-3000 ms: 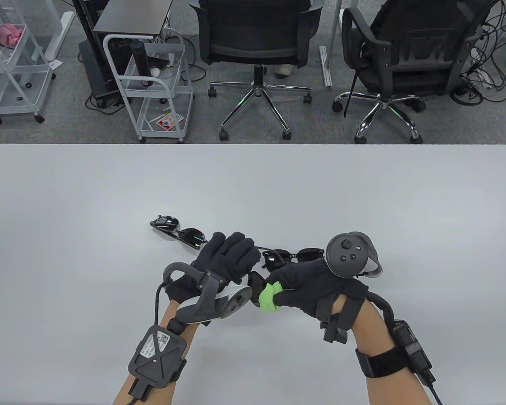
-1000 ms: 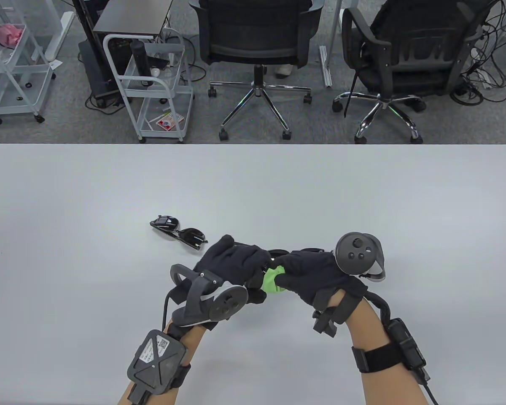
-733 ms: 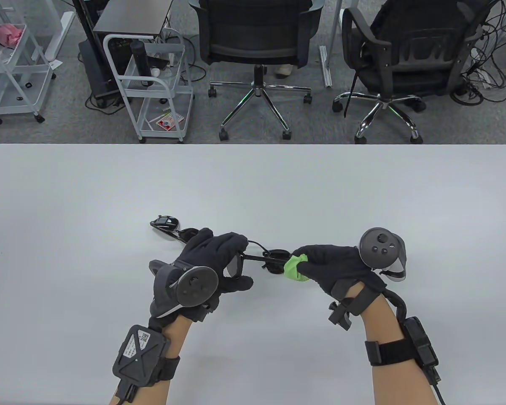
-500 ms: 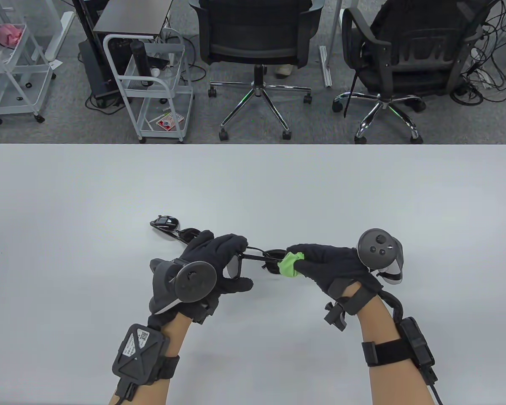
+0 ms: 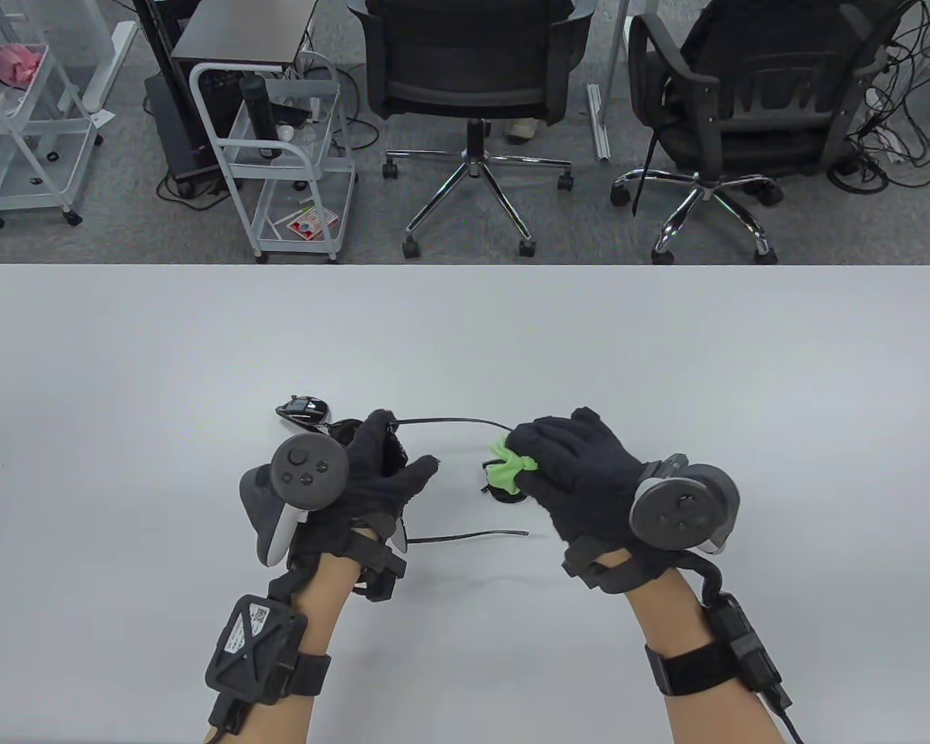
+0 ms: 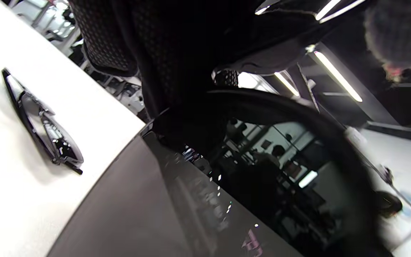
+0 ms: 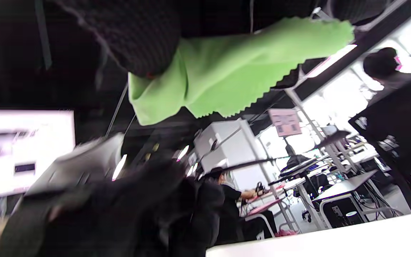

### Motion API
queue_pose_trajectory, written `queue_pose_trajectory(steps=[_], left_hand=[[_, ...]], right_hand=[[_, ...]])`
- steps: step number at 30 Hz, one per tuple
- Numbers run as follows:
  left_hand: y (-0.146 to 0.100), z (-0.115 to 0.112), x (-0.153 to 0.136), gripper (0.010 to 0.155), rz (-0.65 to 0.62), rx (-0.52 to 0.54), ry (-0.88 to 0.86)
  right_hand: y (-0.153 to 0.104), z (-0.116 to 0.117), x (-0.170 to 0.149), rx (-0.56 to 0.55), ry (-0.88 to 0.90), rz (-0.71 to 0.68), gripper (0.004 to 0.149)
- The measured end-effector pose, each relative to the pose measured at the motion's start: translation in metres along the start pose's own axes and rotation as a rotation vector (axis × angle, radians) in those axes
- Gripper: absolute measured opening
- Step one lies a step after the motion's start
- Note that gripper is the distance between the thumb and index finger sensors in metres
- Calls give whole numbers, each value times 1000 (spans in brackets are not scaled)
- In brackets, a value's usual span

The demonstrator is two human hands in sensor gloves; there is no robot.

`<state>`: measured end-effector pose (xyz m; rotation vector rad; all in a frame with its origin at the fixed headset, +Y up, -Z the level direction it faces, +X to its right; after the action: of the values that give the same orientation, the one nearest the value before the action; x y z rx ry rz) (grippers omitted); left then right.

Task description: Dust sunglasses

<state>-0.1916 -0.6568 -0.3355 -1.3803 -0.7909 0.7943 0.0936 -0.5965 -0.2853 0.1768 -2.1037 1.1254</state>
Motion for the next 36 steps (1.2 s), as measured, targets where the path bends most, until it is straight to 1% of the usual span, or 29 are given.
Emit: queue_pose_trajectory(steps=[1, 3, 6, 8, 13, 15, 20, 23, 26, 28, 29, 32, 34, 35, 36], left_hand=[[1, 1, -5, 100, 31, -10, -50], [3, 2, -13, 100, 80, -29, -138], [4, 3, -23, 100, 126, -41, -235], [5, 3, -27, 101, 143, -48, -294], [5, 1, -28, 101, 159, -60, -363], [4, -3, -28, 101, 166, -79, -372], [4, -8, -29, 101, 190, -100, -400], [4, -9, -31, 102, 197, -102, -420], [3, -13, -32, 103, 198, -130, -473], [2, -22, -31, 107, 207, -213, -523], [1, -30, -29, 110, 210, -276, -542], [-3, -51, -23, 116, 217, -434, -529], [-6, -64, -17, 112, 199, -556, -469], [-7, -68, -13, 106, 180, -574, -447], [-8, -68, -11, 102, 176, -549, -427]], right_hand=[[2, 8, 15, 37, -69, -60, 47], [2, 22, 35, 87, -168, -155, 47], [-2, 48, 56, 202, -297, -275, 47], [-5, 63, 64, 253, -332, -319, 47], [-10, 85, 74, 359, -355, -367, 48], [-12, 92, 79, 392, -412, -400, 50], [-14, 96, 90, 376, -470, -424, 52], [-13, 95, 94, 346, -539, -431, 49], [-12, 91, 92, 315, -545, -427, 45], [-10, 88, 86, 317, -554, -404, 45], [-9, 85, 81, 307, -550, -381, 44], [-6, 76, 68, 277, -558, -314, 44], [-6, 72, 59, 262, -555, -269, 44], [-6, 71, 56, 263, -549, -257, 44], [-7, 71, 54, 267, -542, -254, 44]])
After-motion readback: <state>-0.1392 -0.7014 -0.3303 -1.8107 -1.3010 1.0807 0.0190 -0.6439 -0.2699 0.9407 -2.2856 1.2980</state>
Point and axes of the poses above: the tracker on the back of each hand, its own x axis roughly to the thumb side, its own y axis roughly from the wrist to the fingertips, z = x × y, the point moved 3 cm from there along y, roughly from the wrist to the fingertips, and after that the axes turned 15 degrees about -y, right-handed, at the moved point
